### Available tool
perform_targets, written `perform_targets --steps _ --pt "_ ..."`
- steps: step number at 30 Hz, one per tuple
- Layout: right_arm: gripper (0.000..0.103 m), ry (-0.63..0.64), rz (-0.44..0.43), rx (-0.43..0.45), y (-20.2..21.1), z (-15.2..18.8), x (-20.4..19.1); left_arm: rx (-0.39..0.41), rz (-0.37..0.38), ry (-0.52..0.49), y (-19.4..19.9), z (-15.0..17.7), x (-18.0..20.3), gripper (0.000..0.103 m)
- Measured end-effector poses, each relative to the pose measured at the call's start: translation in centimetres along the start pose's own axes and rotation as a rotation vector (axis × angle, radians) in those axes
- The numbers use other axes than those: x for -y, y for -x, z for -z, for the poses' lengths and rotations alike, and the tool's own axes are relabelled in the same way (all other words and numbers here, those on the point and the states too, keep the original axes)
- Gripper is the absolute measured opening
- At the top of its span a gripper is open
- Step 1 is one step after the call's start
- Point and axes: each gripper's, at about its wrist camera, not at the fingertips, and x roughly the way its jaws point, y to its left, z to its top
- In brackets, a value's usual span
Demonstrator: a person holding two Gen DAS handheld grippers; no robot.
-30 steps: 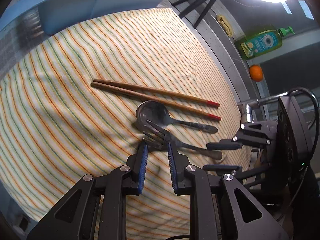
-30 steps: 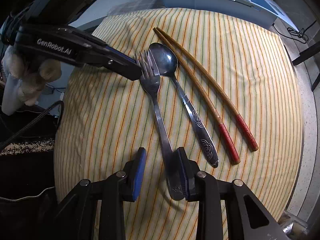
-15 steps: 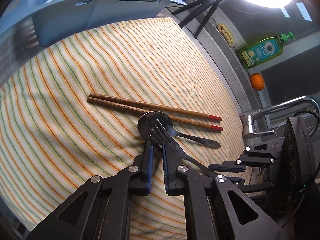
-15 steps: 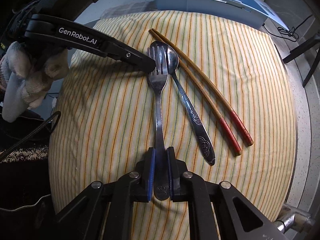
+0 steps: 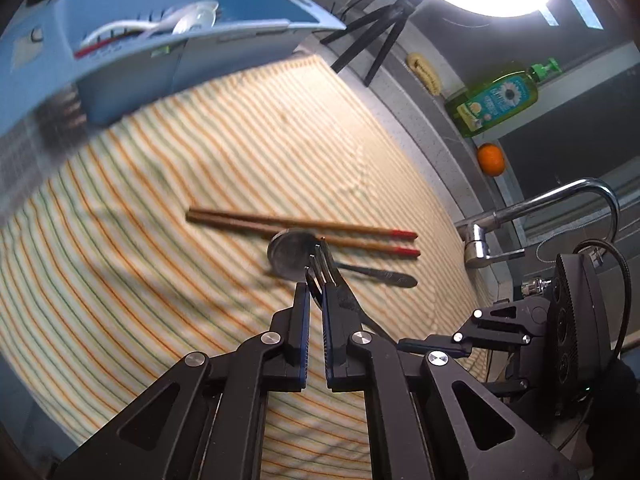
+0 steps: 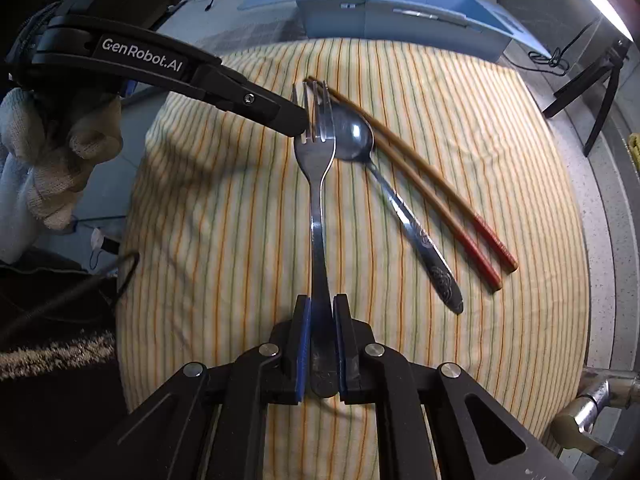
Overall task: Organize utensils
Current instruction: 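Grasp the metal fork handle with the right gripper and lift it, then carry the metal fork over the blue basket and lower it in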
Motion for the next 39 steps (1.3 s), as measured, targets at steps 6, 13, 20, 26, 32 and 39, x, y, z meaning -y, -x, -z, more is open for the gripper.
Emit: perform_targets --steps 6,13,20,26,32,39 --pt "0.010 -0.023 0.040 0.046 1.8 -1.6 -0.5 0.027 0.011 -0.048 1.7 -2.0 0.6 0.004" --pt "0.010 -0.054 0.091 0.081 3.4 -6.4 0.4 0.044 0.035 -0.119 3.8 -6.5 0.1 0.004" --pt "0.010 -0.143 0.098 0.126 4.3 -13.3 1.0 0.039 0.049 -0.221 6.7 -14.0 -1.9 0.004" --pt "0.010 -0.263 0.080 0.175 4.0 -19.7 1.8 0.023 0.035 -0.314 8.3 -20.0 -4.1 0.004" --pt "0.010 -0.445 -0.010 0.200 2.4 -24.2 4.2 -0.051 0.013 -0.390 6.9 -25.0 -5.7 0.004" --pt "0.011 -0.681 -0.119 0.197 -1.7 -26.3 6.9 -0.157 0.014 -0.439 2.7 -28.2 -6.5 0.003"
